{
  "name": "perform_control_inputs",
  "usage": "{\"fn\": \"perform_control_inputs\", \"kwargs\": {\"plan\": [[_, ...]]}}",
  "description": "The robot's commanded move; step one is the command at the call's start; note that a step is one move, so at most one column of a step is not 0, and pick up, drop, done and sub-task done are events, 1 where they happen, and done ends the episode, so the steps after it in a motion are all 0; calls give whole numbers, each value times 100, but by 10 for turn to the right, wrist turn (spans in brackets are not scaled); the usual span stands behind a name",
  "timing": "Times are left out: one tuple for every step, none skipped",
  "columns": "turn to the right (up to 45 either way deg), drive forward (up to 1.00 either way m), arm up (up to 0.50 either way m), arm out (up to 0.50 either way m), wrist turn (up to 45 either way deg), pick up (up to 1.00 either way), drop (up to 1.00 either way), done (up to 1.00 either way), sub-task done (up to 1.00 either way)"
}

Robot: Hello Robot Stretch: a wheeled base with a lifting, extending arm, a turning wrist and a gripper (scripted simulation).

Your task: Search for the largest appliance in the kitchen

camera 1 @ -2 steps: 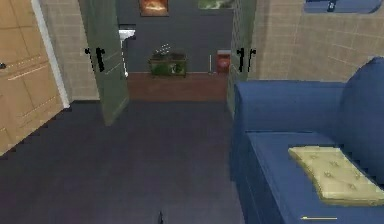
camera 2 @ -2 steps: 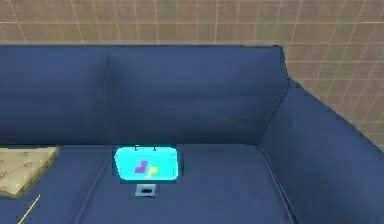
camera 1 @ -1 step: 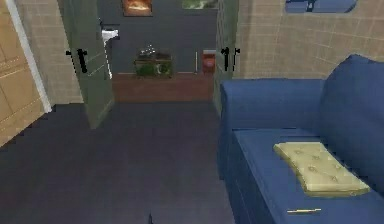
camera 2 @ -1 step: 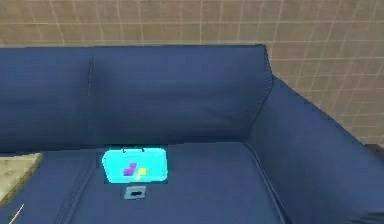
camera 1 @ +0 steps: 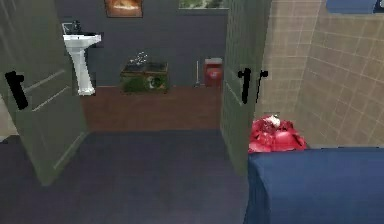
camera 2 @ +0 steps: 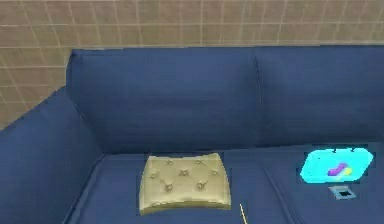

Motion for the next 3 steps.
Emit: {"fn": "perform_control_inputs", "kwargs": {"plan": [[0, 85, 0, 0, 0, 0, 0, 0, 0], [30, 0, 0, 0, 0, 0, 0, 0, 0], [0, 100, 0, 0, 0, 0, 0, 0, 0]]}}
